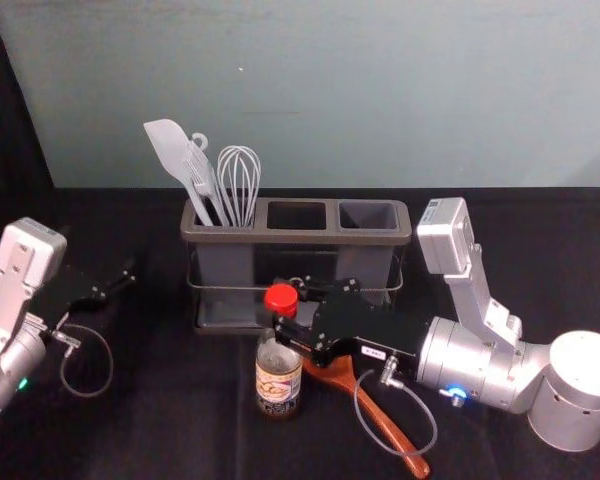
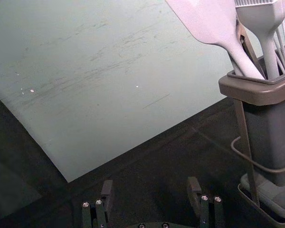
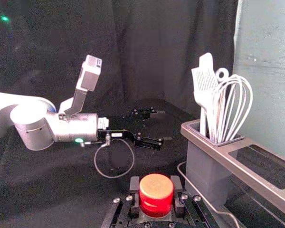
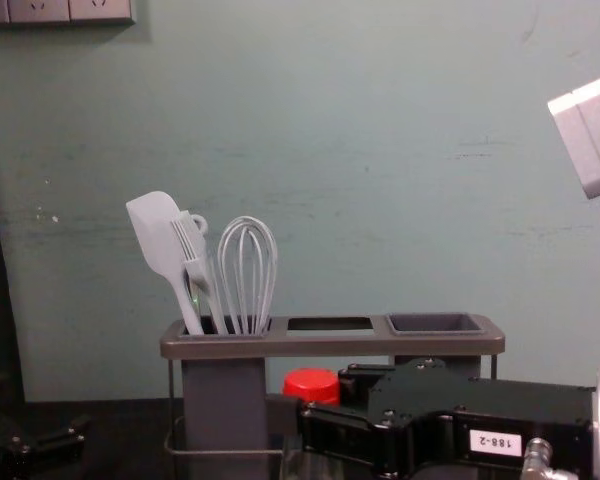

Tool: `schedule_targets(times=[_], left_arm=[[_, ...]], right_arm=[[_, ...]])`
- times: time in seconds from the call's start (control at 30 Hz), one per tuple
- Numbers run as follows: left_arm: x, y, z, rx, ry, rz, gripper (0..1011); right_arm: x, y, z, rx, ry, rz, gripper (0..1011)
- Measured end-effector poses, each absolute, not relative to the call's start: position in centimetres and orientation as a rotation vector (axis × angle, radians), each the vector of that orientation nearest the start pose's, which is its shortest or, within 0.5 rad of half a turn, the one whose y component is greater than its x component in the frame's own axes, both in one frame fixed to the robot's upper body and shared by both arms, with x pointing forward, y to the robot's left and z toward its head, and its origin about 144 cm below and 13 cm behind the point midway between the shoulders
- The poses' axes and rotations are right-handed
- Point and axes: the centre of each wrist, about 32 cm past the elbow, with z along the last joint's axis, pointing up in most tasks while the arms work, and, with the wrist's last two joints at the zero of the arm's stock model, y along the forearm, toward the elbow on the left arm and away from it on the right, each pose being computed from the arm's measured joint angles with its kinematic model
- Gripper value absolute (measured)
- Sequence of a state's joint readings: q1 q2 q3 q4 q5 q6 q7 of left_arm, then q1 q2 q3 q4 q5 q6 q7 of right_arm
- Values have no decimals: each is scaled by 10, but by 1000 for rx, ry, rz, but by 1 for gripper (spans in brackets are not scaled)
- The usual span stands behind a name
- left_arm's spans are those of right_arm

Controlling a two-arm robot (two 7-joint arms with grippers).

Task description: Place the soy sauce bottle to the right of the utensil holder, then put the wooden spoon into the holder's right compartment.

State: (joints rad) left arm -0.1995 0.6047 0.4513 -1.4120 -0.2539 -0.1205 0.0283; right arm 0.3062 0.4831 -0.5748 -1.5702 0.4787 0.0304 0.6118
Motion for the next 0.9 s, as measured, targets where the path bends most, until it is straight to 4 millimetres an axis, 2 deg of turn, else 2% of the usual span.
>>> schedule_targets(times=[0.07,0.63,0.9], left_arm=[[489,310,1140,304,-285,1248,1011],[489,310,1140,304,-285,1248,1012],[489,310,1140,304,-285,1248,1012]], right_arm=[[499,-208,1192,-78,-44,-459,384],[498,-208,1193,-78,-47,-458,381],[486,-212,1209,-61,-71,-448,381]])
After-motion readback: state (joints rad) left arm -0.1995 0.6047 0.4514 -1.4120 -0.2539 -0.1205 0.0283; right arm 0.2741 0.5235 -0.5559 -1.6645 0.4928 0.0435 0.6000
